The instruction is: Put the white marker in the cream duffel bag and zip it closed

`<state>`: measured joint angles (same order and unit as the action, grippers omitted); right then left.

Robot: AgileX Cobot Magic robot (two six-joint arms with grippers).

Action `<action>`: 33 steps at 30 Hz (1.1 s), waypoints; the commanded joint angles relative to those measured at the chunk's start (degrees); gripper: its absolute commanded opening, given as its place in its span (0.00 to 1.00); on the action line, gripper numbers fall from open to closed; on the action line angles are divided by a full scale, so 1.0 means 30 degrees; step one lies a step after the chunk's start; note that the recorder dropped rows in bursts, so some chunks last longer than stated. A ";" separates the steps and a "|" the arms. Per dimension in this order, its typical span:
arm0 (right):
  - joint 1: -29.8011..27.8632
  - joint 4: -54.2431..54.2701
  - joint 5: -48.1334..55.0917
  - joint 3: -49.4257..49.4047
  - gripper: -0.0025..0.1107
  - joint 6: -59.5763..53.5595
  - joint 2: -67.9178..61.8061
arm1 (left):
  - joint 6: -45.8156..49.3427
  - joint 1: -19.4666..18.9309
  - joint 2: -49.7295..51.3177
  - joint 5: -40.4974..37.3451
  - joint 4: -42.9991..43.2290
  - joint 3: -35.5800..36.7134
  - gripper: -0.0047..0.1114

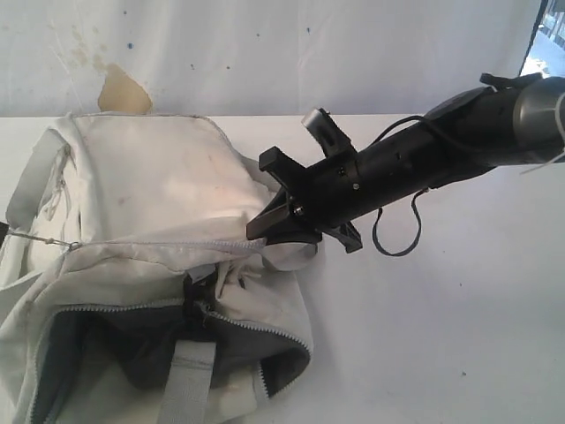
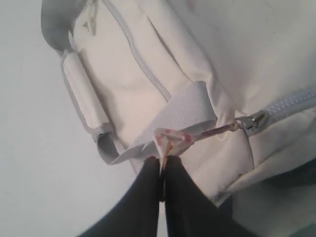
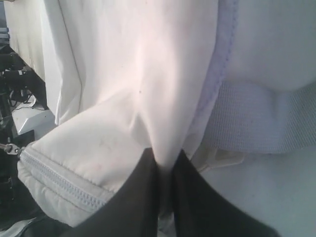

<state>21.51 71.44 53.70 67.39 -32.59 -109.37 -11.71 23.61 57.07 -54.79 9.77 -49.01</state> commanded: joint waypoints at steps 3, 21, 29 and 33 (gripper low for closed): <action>-0.0517 -0.0406 -0.0601 -0.0005 0.22 -0.0228 0.0059 | 0.3902 -0.0046 -0.0151 -0.1824 -0.2752 -0.0154 0.17; -0.0517 -0.1075 0.2717 0.0608 0.48 -0.1041 0.0467 | 0.2681 -0.0046 0.0763 0.2712 -0.5157 -0.0120 0.59; -0.0517 -1.0356 0.3152 0.2477 0.48 0.4069 0.1275 | 0.1699 -0.1874 0.3337 0.3147 -0.4972 -0.1643 0.50; -0.0602 -1.4582 0.3152 0.2850 0.47 0.5950 0.1312 | 0.1735 -0.3802 0.4352 0.2516 -0.4972 -0.3173 0.46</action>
<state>20.31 35.46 62.84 75.23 -18.33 -106.06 -5.95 15.51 68.64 -46.03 -5.21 -55.62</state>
